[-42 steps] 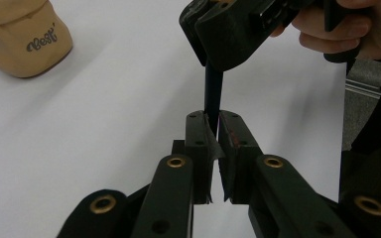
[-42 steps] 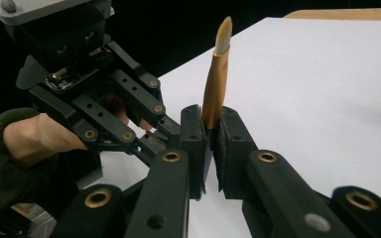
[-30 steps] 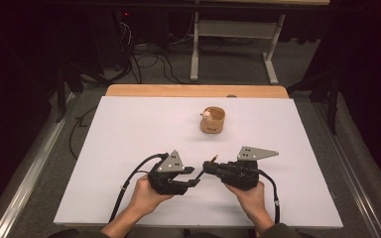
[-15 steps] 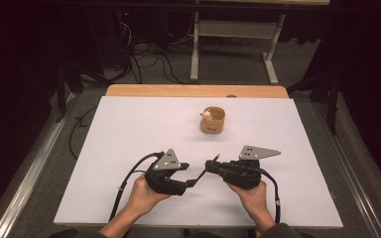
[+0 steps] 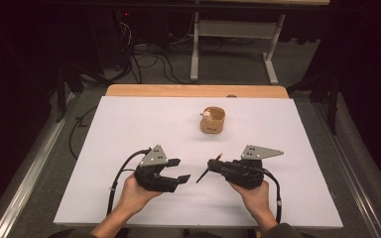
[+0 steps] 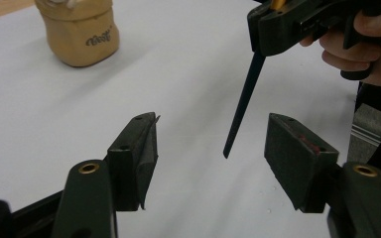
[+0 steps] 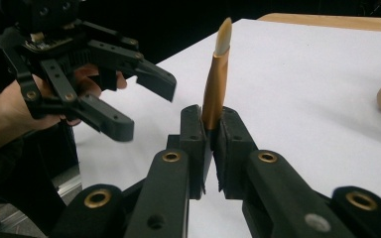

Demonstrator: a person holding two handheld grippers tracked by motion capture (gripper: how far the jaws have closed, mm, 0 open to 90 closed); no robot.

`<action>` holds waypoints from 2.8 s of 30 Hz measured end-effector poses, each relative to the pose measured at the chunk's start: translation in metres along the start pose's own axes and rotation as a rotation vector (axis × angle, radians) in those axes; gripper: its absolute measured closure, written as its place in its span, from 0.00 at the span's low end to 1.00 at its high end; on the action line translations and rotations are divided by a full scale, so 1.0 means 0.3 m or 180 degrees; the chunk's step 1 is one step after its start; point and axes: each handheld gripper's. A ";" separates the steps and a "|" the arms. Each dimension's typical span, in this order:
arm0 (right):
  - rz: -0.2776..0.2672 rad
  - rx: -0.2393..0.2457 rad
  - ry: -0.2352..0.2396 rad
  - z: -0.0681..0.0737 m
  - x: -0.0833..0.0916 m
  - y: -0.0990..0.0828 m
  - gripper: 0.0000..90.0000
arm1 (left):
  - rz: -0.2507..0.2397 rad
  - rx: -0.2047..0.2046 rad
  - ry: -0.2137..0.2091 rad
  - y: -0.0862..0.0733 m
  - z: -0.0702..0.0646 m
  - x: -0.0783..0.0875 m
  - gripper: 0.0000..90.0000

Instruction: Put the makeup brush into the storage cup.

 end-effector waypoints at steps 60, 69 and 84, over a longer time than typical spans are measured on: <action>0.0082 0.0006 -0.0525 -0.090 0.126 0.055 0.95 | -0.0451 0.0736 0.0918 -0.231 0.191 0.192 0.27; 0.0057 0.0043 -0.0622 -0.106 0.155 0.092 0.95 | -0.0468 0.0732 0.0881 -0.231 0.197 0.191 0.27; 0.0078 0.0066 -0.0807 -0.149 0.134 0.183 0.95 | -0.0471 0.0763 0.0850 -0.225 0.205 0.175 0.27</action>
Point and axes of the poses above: each handheld gripper's, and its own axes: x roughly backward along the jaws, y roughly out of its top, z roughly to its left, and after that the axes turned 2 degrees about z, right-handed
